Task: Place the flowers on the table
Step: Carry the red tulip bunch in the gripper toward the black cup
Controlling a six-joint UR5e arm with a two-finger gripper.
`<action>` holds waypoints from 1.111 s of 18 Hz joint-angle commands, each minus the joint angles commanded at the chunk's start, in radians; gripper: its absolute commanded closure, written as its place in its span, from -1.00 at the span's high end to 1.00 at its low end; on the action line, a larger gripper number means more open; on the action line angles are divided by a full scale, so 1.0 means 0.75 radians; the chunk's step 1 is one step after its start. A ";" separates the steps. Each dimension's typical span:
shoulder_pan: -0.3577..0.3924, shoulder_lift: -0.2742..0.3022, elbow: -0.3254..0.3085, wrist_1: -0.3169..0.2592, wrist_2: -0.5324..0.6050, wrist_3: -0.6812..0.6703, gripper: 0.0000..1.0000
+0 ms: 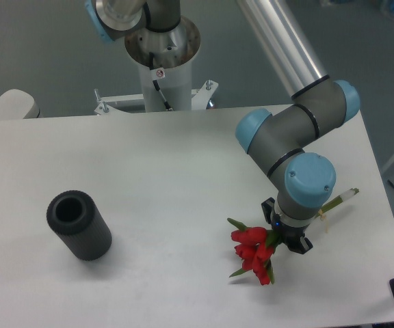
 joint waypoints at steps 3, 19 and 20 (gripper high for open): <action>-0.006 0.002 -0.002 0.000 0.002 -0.002 -1.00; -0.025 0.159 -0.214 -0.004 -0.010 -0.317 -1.00; -0.027 0.186 -0.255 0.000 -0.018 -0.351 -1.00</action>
